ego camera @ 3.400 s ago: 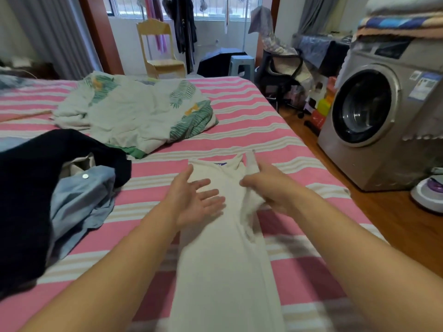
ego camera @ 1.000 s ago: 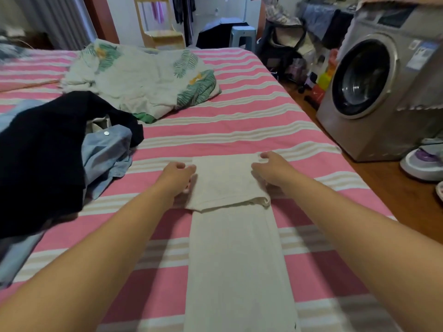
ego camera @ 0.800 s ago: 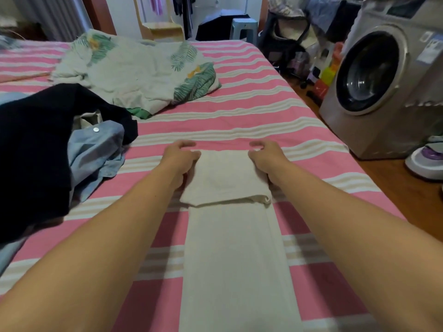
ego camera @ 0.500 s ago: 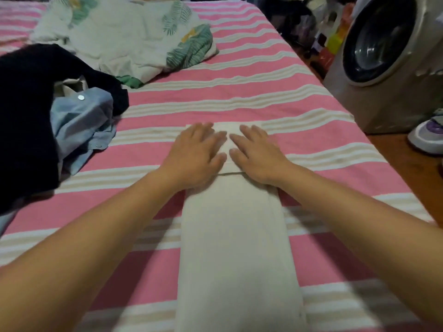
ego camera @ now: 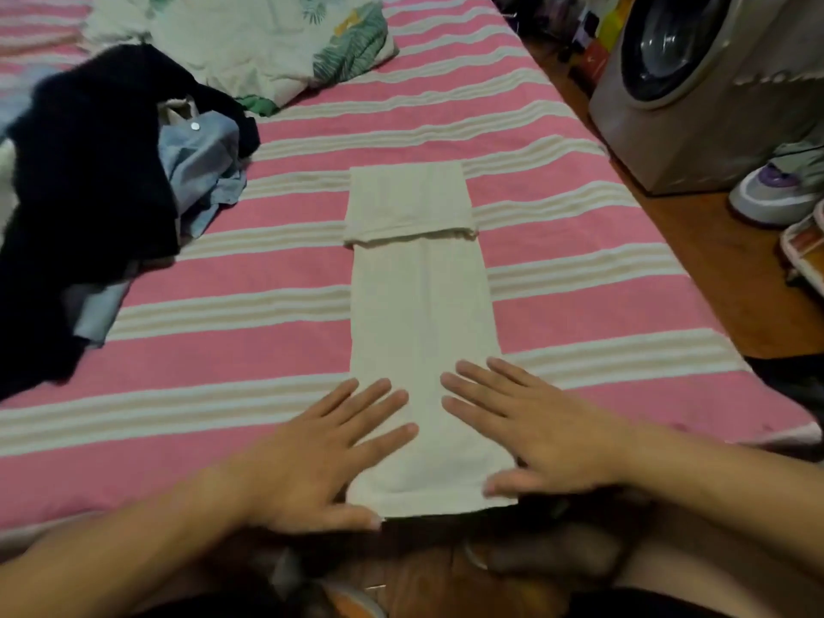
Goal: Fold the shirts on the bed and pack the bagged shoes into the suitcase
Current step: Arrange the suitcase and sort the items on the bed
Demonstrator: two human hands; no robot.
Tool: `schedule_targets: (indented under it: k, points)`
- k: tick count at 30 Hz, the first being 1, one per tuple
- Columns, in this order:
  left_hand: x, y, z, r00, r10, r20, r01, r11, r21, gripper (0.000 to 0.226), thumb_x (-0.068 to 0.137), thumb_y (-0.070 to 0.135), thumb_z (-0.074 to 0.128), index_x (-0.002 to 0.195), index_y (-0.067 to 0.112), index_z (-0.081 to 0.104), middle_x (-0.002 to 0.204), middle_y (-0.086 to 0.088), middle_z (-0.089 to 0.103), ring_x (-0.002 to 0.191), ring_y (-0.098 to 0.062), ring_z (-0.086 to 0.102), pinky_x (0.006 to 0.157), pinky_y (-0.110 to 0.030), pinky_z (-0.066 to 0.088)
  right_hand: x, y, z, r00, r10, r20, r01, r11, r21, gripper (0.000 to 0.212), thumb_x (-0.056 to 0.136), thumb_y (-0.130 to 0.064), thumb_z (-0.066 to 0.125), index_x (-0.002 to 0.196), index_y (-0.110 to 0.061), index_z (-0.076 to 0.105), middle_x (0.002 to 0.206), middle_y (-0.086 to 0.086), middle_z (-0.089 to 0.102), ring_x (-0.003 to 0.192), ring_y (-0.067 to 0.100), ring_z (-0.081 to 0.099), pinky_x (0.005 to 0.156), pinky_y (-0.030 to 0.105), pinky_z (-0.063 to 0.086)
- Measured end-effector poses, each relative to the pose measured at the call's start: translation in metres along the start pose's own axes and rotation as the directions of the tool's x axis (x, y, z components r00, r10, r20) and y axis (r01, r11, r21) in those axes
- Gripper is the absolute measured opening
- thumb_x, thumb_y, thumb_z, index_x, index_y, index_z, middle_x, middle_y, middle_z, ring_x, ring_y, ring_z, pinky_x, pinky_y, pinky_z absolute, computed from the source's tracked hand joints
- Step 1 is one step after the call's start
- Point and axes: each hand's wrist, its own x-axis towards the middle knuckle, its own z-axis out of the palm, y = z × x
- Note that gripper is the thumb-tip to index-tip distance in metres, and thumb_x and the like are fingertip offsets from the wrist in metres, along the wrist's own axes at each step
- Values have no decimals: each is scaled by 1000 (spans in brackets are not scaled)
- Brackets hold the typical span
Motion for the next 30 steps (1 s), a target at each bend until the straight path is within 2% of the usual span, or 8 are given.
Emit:
schedule_targets:
  k: [4,14,18,19,21,24,27,30]
  points:
    - [-22,8,12,997,59,-58,-45,976,212,95,89,52,62,163,27,7,170,-13,7,156,-36,7,122,-50,5,-24,-9,11,998,-60,11,61,987,-150,102,88,-47,62,161,-21,-4,168,12,-8,154,34,-11,121,53,-1]
    - [-30,36,10,961,193,-200,-155,969,190,60,102,22,39,160,23,27,166,2,27,156,-22,17,125,-44,15,-36,-23,23,941,-185,-284,155,980,-125,57,95,-6,50,151,-19,43,155,4,44,146,28,36,123,46,19]
    - [-46,75,-1,949,211,-234,-264,938,-223,43,107,33,43,148,24,51,150,11,53,142,-7,43,122,-30,29,-68,-58,19,960,-65,-274,155,933,325,38,103,-30,46,140,-37,53,142,-13,58,133,4,50,114,27,38]
    - [-42,80,-15,970,28,-243,-154,842,-517,36,106,38,46,134,23,64,135,13,65,127,-3,57,114,-27,39,-66,-64,7,957,93,-273,80,824,560,32,101,-38,47,130,-43,59,132,-22,62,124,-4,54,107,19,40]
    - [-23,73,-43,887,-448,-114,19,282,-959,40,94,56,61,96,20,76,97,11,75,91,-4,68,86,-30,52,-44,-58,-16,851,462,-252,-19,505,863,24,90,-42,50,104,-37,69,110,-27,69,103,-9,61,91,19,48]
    - [17,42,-54,683,-703,199,-13,-284,-959,42,89,52,68,101,13,75,100,-5,78,96,-25,73,88,-41,55,-3,-34,-35,663,748,-31,-276,283,919,20,96,-37,57,94,-20,68,93,-6,72,85,9,63,76,37,51]
    - [33,38,-41,561,-742,367,21,-430,-903,22,82,23,71,94,5,68,92,-7,75,87,-27,68,78,-38,52,14,-29,-31,530,833,161,-324,23,946,25,97,-31,58,81,-12,64,82,-1,68,75,18,62,67,37,48]
    - [30,45,-22,418,-838,351,63,-359,-931,30,72,18,71,99,15,62,111,-6,69,99,-27,67,89,-45,56,11,-32,-22,509,842,177,-319,-6,948,8,95,-22,60,101,-18,65,96,-5,71,87,16,68,76,32,52]
